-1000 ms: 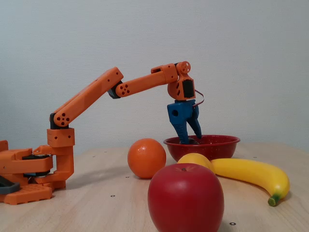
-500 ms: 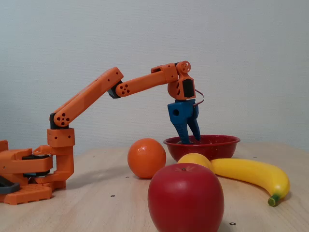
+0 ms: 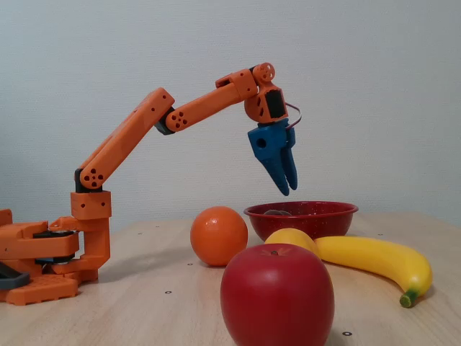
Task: Put plum in the red bowl.
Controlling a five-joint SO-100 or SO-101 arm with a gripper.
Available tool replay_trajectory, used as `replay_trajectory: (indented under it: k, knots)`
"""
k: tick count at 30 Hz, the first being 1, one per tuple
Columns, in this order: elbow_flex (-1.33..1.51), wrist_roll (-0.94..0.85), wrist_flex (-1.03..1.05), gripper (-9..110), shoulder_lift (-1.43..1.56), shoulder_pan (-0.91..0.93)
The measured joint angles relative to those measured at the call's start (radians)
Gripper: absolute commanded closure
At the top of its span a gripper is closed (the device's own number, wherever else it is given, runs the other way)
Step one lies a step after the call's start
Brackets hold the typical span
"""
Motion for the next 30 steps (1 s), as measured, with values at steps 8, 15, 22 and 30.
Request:
replay_trajectory:
  k: [8, 15, 22, 30]
  knots:
    - [0.0, 0.0, 0.0, 102, 0.04, 0.021]
    - [0.0, 0.0, 0.002, 102, 0.123, 0.023]
    - [0.095, -0.002, 0.002, 102, 0.235, 0.104]
    - [0.342, 0.002, -0.025, 102, 0.43, 0.141]
